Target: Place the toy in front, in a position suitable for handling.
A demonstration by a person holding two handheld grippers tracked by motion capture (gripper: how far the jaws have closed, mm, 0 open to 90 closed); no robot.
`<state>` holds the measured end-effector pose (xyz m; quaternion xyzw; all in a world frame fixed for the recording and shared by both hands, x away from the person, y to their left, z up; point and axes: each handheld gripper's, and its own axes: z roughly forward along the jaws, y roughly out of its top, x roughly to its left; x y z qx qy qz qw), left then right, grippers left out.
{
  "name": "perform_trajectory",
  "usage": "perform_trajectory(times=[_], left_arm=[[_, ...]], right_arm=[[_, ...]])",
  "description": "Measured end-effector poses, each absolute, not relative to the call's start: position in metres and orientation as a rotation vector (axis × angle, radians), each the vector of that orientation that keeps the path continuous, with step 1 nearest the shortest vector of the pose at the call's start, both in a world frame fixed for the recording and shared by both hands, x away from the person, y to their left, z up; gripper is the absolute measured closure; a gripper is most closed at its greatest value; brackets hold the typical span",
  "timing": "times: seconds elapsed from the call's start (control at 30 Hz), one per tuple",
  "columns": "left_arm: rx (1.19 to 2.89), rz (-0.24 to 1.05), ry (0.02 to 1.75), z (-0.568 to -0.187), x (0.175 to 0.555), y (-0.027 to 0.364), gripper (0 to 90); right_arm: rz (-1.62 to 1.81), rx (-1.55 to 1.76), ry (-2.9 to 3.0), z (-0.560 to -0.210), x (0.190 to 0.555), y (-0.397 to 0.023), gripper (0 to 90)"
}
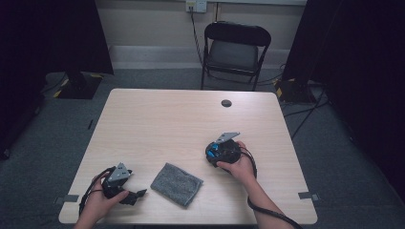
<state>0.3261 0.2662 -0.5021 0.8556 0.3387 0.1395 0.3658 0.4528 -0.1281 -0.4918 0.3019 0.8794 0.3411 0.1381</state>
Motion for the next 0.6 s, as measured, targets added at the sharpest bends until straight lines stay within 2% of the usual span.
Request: perform_trajectory(times=[0.6], left_arm=[[2.199, 0.358, 0.872, -0.502, 0.326, 0.266, 4.5]], right_arm=[[1.047, 0.911, 2.495, -0.478, 0.454, -0.142, 24.8]])
